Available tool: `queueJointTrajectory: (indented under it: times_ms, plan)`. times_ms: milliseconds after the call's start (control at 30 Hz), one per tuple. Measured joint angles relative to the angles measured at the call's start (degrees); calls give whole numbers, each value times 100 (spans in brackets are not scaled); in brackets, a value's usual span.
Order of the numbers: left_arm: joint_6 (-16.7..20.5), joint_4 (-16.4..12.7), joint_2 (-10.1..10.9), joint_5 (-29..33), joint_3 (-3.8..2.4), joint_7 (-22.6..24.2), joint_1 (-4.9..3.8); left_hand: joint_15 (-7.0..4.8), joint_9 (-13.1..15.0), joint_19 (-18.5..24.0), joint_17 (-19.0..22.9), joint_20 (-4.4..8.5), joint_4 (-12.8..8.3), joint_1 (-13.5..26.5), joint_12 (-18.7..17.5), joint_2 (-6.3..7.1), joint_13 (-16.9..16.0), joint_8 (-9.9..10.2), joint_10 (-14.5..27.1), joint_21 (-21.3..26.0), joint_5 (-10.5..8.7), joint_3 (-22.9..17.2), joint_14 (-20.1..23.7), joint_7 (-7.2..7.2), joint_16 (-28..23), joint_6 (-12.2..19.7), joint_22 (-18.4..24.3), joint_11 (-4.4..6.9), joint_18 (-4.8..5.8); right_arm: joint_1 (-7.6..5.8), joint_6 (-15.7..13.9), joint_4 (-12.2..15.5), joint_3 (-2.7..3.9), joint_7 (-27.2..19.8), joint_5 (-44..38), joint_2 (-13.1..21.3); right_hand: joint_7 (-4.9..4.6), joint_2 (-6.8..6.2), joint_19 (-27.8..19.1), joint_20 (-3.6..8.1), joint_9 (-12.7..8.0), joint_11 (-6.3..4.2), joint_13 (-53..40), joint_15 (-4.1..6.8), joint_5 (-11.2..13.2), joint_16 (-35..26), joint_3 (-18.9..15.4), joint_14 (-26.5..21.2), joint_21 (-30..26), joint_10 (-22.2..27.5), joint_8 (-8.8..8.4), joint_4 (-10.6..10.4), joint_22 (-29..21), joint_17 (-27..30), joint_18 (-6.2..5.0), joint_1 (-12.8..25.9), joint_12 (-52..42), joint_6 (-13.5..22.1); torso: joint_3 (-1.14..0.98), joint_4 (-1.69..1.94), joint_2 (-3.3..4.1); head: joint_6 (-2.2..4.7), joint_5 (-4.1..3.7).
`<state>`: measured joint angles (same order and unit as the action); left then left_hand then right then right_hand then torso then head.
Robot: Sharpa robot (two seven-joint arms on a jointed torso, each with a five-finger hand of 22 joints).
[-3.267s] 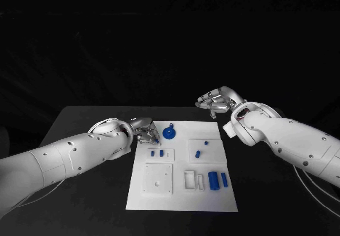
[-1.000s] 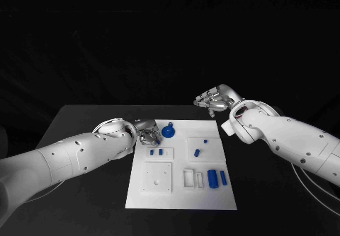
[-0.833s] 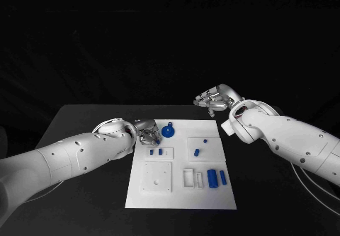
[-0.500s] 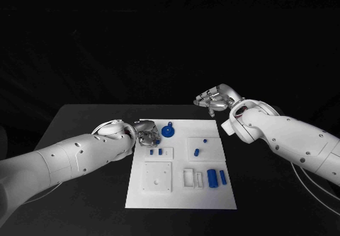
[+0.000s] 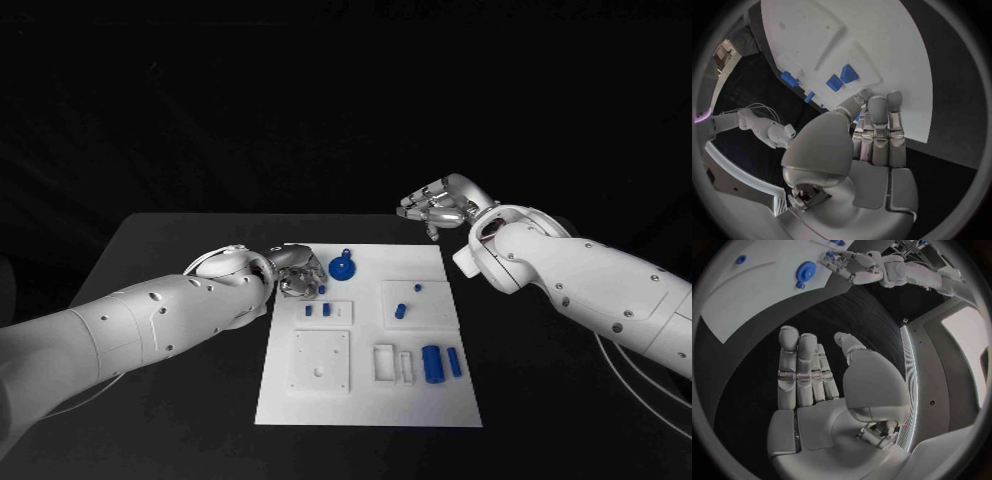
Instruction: Assemble the parts on the task board
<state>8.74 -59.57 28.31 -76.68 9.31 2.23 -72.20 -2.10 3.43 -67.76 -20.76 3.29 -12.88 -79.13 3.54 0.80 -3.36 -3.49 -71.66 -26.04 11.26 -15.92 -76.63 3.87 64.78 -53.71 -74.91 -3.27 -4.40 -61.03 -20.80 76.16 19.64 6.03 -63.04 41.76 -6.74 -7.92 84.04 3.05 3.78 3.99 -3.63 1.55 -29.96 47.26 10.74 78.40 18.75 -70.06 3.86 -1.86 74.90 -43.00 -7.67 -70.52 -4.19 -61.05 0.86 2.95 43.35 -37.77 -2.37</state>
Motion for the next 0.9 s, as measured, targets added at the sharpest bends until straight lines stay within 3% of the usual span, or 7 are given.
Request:
queueJointTrajectory:
  times_ms: [167, 267, 333, 433, 667, 733, 900]
  plan:
    - [70, 9, 60, 11, -10, -2, 1, 54, 0, 41, 15, -42, -17, 6, 0, 64, 0, 0, 197, 0, 0, -73, 54, 32, 0, -32, 0, -74, -94, 42, 95, -41, 2, 8, -69, 19, -2, -29, 0, 0, 0, 0, 8, 18, 167, 52, 338, 83, 238, 15, 0, 328, 0, -27, -16, -199, 23, -2, 0, -1, 0, 9, -4]
    - [126, 4, 129, 68, -42, 6, 2, 88, 6, 117, 100, -93, -38, -24, 0, 94, 0, 0, 282, 0, -23, -180, 238, 181, -194, -378, 1, -122, -95, 93, 218, -67, 2, 17, -224, 38, -13, -53, 0, 0, -1, -1, 8, 50, 376, 73, 838, 118, 430, 14, -9, 582, 0, -45, -17, -220, 23, -101, -2, -1, 0, 29, -37]
    - [162, 1, 196, 221, -96, 23, 3, 99, 25, 284, 210, -109, -38, -24, 0, 94, 0, -59, 246, 11, -23, -216, 435, 294, -449, -658, 1, -115, -96, 133, 338, -81, 2, 27, -395, 53, -4, -53, 0, 0, -1, -28, 8, 57, 515, 73, 1074, 125, 504, -13, -9, 720, 0, -49, -17, -220, 23, -173, -2, -1, 0, 38, -63]
    - [211, 6, 309, 658, -189, 79, 0, 89, 30, 522, 345, -108, 4, -25, 0, 94, 0, -95, 61, 166, -23, -134, 645, 319, -779, -872, 1, -75, -97, 183, 519, -96, -1, 58, -697, 70, 32, -55, 0, 0, -1, -54, 7, 57, 666, 73, 1255, 125, 567, -40, -9, 861, 0, -57, -17, -218, 23, -243, -8, -1, 0, 54, -94]
    - [268, -198, 736, 2442, -381, 503, -56, 267, 30, 1008, 945, -265, 27, 15, 0, 72, 0, -61, 450, 863, -23, -68, 1046, 411, -2190, -780, 249, -227, -82, 254, 932, -100, -54, 264, -1686, 138, 28, -161, 0, 0, -1, -63, 7, 39, 987, 73, 1451, 143, 622, -48, -9, 946, 0, -56, -16, -112, 44, -280, -9, 3, -3, 81, -189]
    - [261, -335, 858, 2904, -414, 620, -83, 380, 25, 1235, 1155, -351, 40, 75, 0, 97, 0, -61, 668, 1152, -23, -54, 1242, 433, -2696, -674, 441, -304, 41, 271, 1014, -81, -86, 335, -1930, 165, 28, -182, 0, 0, -1, -56, 7, 39, 1027, 73, 1451, 144, 622, -41, -9, 946, 0, -56, -16, -91, 44, -281, -9, 6, -3, 93, -193]
    - [238, -688, 1123, 3981, -456, 878, -133, 584, 25, 1288, 1651, -578, 184, 164, 0, 11, 0, -61, 1031, 1915, -92, 73, 1087, 499, -4125, -456, 1219, -440, 42, 369, 1197, 39, -137, 528, -2486, 215, -12, -313, 0, 0, -4, 51, 7, 5, 1511, 72, 1412, 146, 318, 255, -9, 961, 0, -36, -23, -176, 45, -4, -5, 9, -5, 115, -170]
